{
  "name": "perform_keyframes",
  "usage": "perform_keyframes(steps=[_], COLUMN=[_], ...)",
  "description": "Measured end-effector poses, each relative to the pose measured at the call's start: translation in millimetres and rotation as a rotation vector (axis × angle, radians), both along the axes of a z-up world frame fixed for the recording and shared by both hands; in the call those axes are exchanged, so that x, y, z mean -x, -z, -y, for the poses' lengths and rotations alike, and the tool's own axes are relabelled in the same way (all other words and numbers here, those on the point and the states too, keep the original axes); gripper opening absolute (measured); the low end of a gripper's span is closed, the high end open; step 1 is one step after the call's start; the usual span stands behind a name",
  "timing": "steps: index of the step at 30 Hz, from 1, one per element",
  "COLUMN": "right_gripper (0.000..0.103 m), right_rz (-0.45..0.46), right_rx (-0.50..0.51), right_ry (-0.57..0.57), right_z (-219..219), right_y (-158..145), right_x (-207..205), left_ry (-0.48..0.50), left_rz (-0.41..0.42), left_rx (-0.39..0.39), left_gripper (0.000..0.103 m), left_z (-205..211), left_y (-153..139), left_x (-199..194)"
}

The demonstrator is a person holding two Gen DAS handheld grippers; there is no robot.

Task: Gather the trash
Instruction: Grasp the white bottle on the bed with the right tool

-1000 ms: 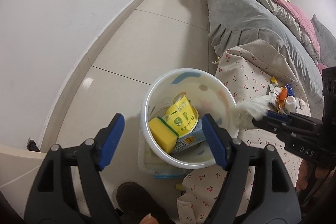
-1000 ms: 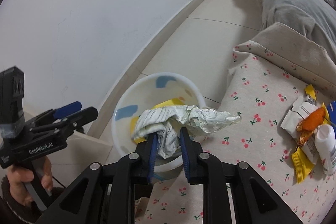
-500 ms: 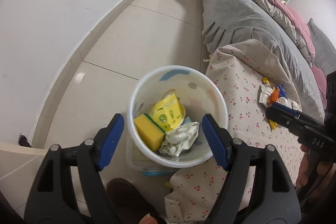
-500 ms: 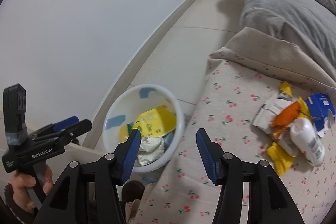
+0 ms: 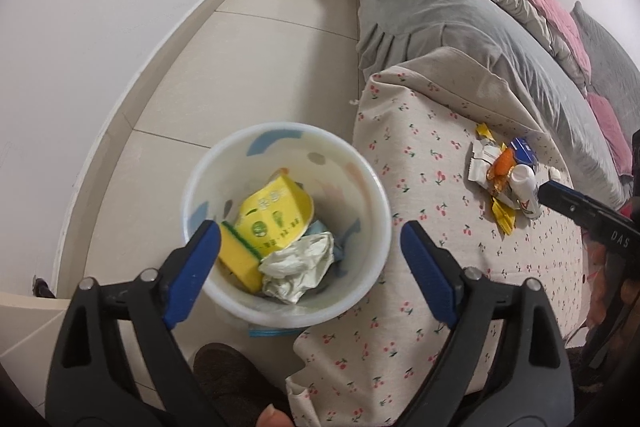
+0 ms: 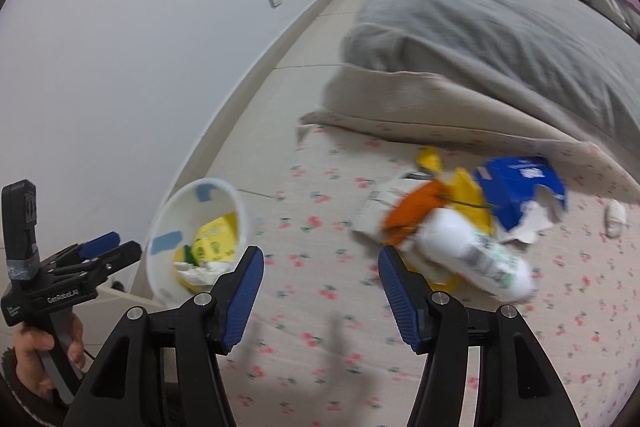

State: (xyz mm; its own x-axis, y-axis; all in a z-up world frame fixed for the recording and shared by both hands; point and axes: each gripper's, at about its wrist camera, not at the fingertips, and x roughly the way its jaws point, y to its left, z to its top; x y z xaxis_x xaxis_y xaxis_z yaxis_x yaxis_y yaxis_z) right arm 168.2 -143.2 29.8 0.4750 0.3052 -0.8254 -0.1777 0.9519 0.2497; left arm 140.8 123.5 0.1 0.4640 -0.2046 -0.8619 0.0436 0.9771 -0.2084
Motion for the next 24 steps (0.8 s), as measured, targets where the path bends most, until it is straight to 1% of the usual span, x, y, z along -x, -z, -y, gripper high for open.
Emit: perform_keyframes(steps=[8, 11, 15, 16, 19, 24], right_gripper=[0.061, 0.061, 0.061, 0.063, 0.064, 0.064], right_rz=[-0.035, -0.073, -0.124, -0.128, -0.094, -0.061], right_rx=[0.035, 0.069, 0.120, 0.131, 0.206, 0.265], right_ry=[0.067, 0.075, 0.068, 0.066, 0.056, 0.034], right_z=[51, 64, 72, 73, 71, 69], right_y=[7, 20, 39, 41, 43, 48], right_x=[-2, -8, -14, -15, -20, -26], left_ry=[0.041, 0.059, 0.076, 0.081, 0.093, 0.104], left_rz=[-0.008, -0.012, -0.018, -0.020, -0.026, -0.040], left_rx=[-0.010, -0.015, -0.024, -0.026, -0.033, -0.041], left_gripper=[0.097, 0.097, 0.097, 0.097, 0.097, 0.097], left_z=[33, 44, 57, 61, 69, 79], left_y=[-2, -1, -1, -1, 1, 5], left_x=[-8, -11, -14, -15, -18, -22])
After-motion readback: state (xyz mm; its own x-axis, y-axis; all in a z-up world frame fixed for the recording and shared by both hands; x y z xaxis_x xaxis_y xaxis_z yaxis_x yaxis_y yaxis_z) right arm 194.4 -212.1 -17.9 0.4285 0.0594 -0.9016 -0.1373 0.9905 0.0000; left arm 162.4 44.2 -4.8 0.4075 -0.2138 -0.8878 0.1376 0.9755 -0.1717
